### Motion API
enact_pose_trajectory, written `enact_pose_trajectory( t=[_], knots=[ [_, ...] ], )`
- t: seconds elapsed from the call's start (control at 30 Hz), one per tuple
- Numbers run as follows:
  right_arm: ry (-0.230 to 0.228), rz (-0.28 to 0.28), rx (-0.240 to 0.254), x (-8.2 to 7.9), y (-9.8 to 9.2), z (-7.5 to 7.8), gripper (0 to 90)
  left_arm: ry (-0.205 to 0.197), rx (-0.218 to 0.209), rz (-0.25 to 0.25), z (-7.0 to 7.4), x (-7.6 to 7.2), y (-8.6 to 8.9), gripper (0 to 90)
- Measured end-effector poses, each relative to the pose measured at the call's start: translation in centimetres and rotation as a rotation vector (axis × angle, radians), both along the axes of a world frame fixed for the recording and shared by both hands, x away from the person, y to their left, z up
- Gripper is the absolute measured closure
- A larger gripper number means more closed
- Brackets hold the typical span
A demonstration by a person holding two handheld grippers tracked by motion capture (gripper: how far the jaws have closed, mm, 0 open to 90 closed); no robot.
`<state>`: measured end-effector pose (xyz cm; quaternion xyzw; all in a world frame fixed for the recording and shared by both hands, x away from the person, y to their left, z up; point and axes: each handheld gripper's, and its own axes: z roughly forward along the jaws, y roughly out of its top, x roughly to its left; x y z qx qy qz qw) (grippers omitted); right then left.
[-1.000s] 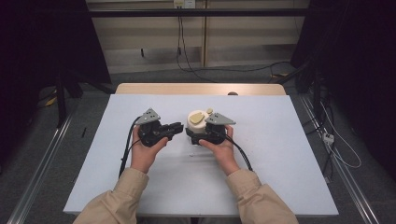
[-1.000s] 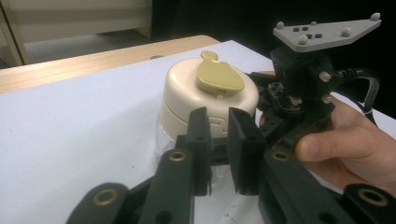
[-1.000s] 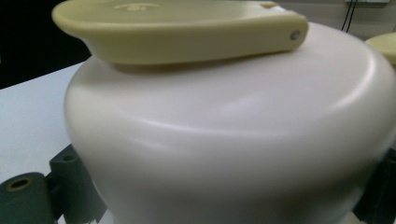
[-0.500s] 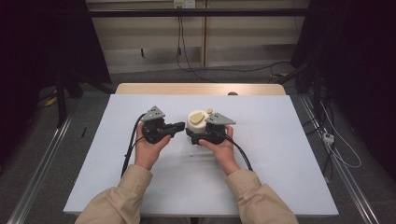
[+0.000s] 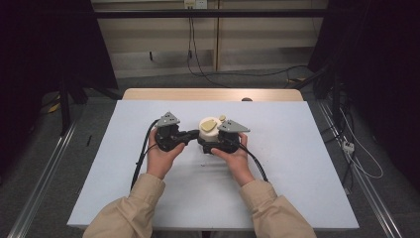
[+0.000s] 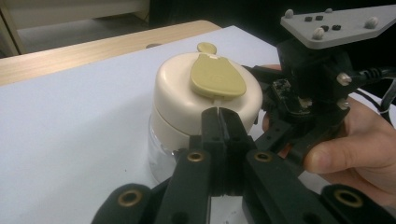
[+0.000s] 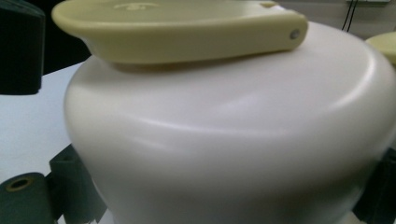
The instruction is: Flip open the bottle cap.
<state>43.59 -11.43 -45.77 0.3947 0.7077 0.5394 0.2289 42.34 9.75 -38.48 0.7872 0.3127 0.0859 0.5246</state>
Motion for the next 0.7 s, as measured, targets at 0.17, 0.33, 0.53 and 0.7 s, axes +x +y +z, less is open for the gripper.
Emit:
enact_pose_trajectory(
  t=[0.17, 0.33, 0.53, 0.7],
  knots=[
    [0.001, 0.001, 0.0, 0.0, -0.01, 0.01, 6.3, 0.002, 0.011, 0.001, 0.02, 0.04, -0.2, 90.0],
    [0.001, 0.0, 0.0, -0.01, -0.01, 0.01, 6.3, 0.004, 0.012, 0.002, 0.01, 0.07, -0.5, 90.0],
    [0.001, 0.001, 0.0, 0.0, -0.01, 0.01, 6.3, 0.002, 0.031, 0.004, -0.13, 0.16, -0.77, 90.0],
    [0.004, 0.001, 0.0, -0.02, -0.01, 0.02, 6.3, 0.001, 0.045, 0.007, -0.09, 0.25, -0.83, 90.0]
  ],
)
